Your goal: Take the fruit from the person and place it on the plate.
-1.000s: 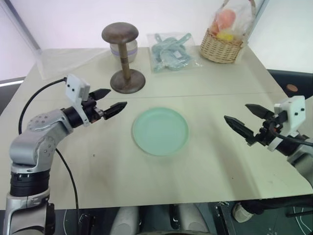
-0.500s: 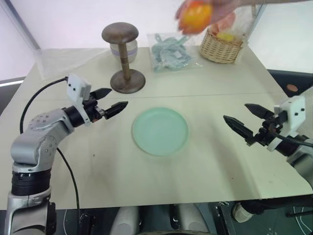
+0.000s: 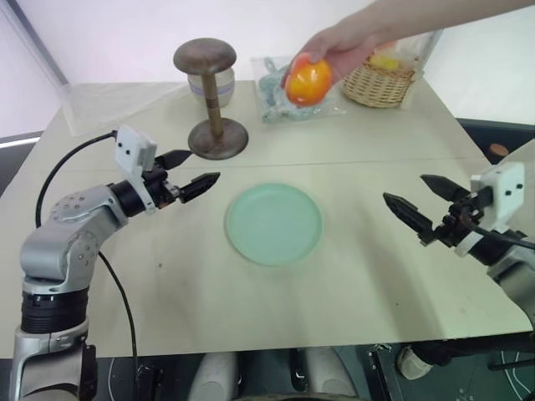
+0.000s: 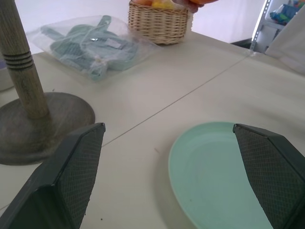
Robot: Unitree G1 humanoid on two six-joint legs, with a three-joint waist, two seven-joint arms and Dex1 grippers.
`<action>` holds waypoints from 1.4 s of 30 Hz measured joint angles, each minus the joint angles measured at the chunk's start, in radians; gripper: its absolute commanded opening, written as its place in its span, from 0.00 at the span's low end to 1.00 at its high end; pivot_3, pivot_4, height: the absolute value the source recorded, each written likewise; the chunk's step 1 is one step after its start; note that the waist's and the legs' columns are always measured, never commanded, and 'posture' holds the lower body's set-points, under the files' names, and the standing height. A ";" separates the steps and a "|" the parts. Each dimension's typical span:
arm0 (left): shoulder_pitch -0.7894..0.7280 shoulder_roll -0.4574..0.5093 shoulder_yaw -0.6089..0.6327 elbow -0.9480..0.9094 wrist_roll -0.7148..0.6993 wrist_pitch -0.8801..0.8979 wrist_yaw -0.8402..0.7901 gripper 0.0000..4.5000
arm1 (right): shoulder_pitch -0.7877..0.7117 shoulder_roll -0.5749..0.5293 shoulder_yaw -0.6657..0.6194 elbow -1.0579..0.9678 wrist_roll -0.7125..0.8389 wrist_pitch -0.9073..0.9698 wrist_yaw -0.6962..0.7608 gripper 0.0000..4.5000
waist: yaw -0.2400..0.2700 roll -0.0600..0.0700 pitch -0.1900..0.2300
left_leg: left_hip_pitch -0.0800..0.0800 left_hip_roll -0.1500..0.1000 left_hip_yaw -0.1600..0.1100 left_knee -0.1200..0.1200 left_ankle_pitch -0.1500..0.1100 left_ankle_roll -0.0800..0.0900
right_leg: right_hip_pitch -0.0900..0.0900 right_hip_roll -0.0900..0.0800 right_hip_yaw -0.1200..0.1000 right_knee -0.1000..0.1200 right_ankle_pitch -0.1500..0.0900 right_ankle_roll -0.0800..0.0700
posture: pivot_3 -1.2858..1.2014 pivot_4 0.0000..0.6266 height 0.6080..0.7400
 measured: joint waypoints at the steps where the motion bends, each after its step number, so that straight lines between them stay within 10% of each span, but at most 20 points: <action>1: 0.000 0.000 0.000 0.000 0.000 0.000 0.000 1.00 | -0.012 0.006 0.000 -0.001 0.012 0.006 -0.020 1.00 | 0.000 0.000 0.000 | 0.000 0.000 0.000 0.000 0.000 0.000 | 0.000 0.000 0.000 0.000 0.000 0.000 | 0.52 0.24 1.00; 22: -0.037 -0.018 -0.037 0.025 0.021 -0.029 -0.011 1.00 | -0.720 0.357 0.205 0.169 0.277 0.313 -0.835 1.00 | -0.004 0.001 0.000 | -0.001 0.000 0.000 0.000 0.000 0.000 | -0.002 -0.001 0.000 0.000 0.000 0.000 | 0.52 0.24 1.00; 42: -0.036 -0.022 -0.038 0.034 0.023 -0.042 -0.001 1.00 | -0.964 0.423 0.225 0.420 0.480 0.329 -0.985 1.00 | -0.009 0.001 0.000 | -0.002 0.000 0.001 -0.001 -0.001 0.002 | -0.002 -0.002 0.000 -0.002 0.000 0.000 | 0.52 0.24 1.00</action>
